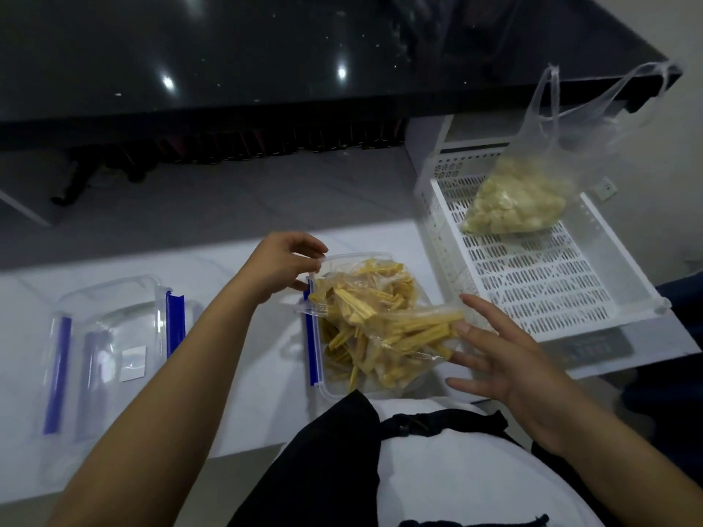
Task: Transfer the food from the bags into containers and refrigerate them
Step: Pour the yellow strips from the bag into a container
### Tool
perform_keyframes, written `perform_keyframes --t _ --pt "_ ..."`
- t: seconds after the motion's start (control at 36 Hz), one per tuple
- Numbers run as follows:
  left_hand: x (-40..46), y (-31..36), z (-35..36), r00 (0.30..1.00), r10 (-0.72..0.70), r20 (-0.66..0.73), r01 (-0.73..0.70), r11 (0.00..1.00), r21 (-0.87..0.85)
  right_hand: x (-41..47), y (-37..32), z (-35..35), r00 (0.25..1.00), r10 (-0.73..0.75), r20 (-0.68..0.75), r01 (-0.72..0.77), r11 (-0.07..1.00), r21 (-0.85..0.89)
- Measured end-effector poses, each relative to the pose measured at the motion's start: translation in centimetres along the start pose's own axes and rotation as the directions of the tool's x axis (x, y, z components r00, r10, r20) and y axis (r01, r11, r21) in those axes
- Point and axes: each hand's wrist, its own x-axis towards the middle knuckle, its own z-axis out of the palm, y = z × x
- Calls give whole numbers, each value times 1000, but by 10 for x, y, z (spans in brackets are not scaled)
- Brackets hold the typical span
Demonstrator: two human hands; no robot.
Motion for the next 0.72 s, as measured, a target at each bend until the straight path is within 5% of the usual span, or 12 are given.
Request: perform_keyframes --t 0.14,0.39,0.61,0.72 --pt "-9 -7 3 995 9 -95 -10 1000 -1 2 4 2 997 64 32 -65 998 22" --pt "-49 -43 5 939 -129 -319 18 944 -329 22 -1 17 987 156 39 -160 982 96" --pt "-104 -62 46 914 -262 -310 33 809 -587 55 -11 30 988 150 27 -152 976 158" --pt "-126 -70 51 931 -243 -273 44 816 -576 68 -11 28 991 133 24 -135 985 106"
